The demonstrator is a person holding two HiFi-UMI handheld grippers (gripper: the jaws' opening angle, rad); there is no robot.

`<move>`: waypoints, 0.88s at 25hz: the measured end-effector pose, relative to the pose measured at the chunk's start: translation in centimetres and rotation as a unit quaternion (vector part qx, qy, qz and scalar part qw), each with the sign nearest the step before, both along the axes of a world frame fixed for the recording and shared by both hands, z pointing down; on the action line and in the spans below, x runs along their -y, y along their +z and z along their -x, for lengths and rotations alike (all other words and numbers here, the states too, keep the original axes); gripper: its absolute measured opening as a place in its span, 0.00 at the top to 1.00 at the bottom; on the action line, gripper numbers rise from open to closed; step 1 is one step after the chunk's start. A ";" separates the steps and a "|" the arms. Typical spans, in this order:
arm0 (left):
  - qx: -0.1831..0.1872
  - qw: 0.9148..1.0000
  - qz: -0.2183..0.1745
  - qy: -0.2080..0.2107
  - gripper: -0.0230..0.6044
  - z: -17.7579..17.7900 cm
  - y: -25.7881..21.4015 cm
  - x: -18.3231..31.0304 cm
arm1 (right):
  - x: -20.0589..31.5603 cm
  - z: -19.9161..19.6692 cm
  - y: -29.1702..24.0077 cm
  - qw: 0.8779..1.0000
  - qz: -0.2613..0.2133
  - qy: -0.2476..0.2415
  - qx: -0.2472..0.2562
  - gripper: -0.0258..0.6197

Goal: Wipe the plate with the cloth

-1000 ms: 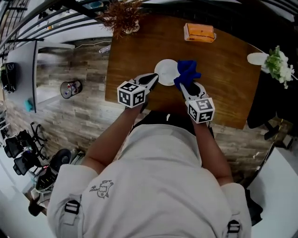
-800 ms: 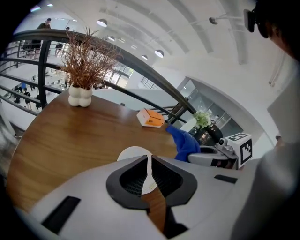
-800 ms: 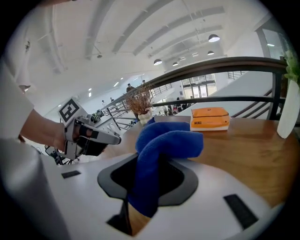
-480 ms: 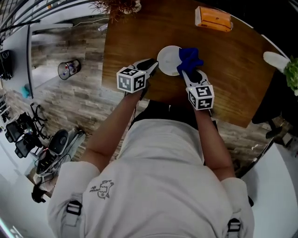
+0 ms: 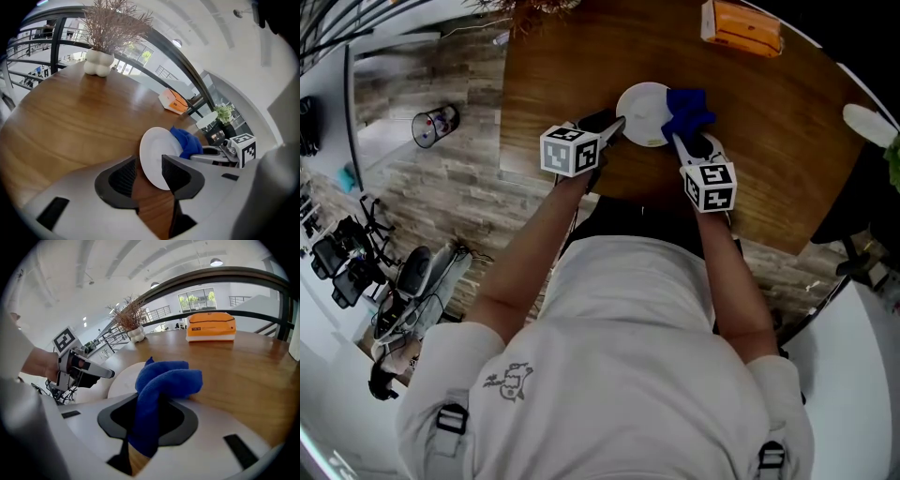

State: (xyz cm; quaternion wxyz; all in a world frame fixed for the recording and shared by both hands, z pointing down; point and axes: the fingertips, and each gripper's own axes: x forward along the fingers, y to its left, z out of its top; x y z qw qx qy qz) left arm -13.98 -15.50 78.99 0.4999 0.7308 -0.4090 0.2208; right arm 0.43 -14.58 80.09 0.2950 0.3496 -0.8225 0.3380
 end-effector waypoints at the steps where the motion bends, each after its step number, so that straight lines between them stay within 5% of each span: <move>1: -0.001 1.000 0.002 -0.002 0.72 0.0 0.1 0.0 | 0.1 0.0 0.1 1.000 0.002 0.000 0.000 0.79; 20: -0.017 1.000 0.012 0.001 0.72 -1.3 0.7 0.1 | 0.3 -0.2 1.2 1.000 0.008 0.000 0.006 0.79; 22: -0.020 1.000 0.007 -0.004 0.83 -1.4 0.5 0.2 | 0.3 -0.2 1.3 1.000 0.008 0.000 0.005 0.79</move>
